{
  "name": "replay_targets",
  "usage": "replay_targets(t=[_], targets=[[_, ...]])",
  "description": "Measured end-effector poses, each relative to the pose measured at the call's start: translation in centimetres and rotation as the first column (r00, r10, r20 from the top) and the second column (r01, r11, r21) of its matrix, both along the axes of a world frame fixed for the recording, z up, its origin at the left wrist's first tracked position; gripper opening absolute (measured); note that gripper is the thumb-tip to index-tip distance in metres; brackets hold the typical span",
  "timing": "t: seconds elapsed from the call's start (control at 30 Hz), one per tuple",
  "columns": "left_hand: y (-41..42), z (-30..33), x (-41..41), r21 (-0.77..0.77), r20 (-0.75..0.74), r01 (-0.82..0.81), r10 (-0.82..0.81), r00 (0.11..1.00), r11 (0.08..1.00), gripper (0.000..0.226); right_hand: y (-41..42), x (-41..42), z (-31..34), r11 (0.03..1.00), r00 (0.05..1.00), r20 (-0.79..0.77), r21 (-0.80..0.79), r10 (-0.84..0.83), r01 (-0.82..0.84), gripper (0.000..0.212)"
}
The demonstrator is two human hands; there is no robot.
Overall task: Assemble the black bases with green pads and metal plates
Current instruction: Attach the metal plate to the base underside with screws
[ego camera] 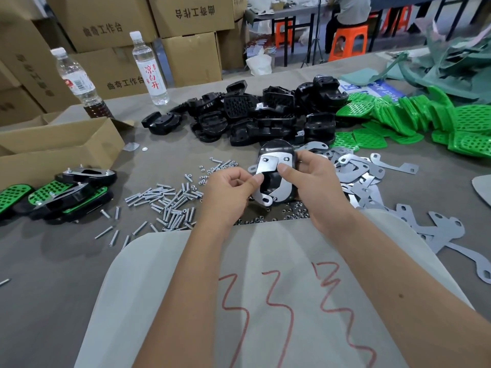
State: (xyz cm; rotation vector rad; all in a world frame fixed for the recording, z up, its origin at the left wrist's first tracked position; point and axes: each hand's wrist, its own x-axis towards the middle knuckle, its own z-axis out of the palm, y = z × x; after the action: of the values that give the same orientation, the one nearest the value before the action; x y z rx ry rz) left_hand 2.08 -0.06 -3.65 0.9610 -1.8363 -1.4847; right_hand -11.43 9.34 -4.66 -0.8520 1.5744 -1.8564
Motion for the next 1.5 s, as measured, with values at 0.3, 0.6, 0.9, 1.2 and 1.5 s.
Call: replay_targets(t=[0.3, 0.6, 0.9, 1.2, 1.5], targets=[[-0.3, -0.3, 0.0, -0.012, 0.028, -0.119, 0.119, 0.992, 0.993, 0.035, 0.0, -0.2, -0.6, 0.999, 0.997, -0.076, -0.001, 0.032, -0.032, 0.009], [0.0, -0.2, -0.2, -0.045, -0.028, -0.073, 0.071, 0.997, 0.996, 0.027, -0.1, -0.3, -0.8, 0.999, 0.995, -0.085, -0.005, 0.043, -0.044, 0.009], [-0.3, -0.2, 0.0, -0.164, 0.028, -0.090, 0.096, 0.995, 0.982, 0.031, 0.0, -0.3, -0.7, 0.999, 0.998, -0.026, 0.005, 0.053, -0.053, 0.013], [0.7, 0.8, -0.1, 0.182, -0.154, 0.008, 0.020, 0.988, 0.983, 0.027, 0.8, -0.6, 0.2, 0.971, 0.970, 0.100, -0.121, 0.220, -0.208, 0.023], [0.3, 1.8, 0.2, 0.392, -0.321, -0.088, 0.226, 0.920, 0.916, 0.019, -0.2, 0.4, 0.2, 0.996, 0.980, -0.181, -0.018, -0.084, 0.082, 0.011]])
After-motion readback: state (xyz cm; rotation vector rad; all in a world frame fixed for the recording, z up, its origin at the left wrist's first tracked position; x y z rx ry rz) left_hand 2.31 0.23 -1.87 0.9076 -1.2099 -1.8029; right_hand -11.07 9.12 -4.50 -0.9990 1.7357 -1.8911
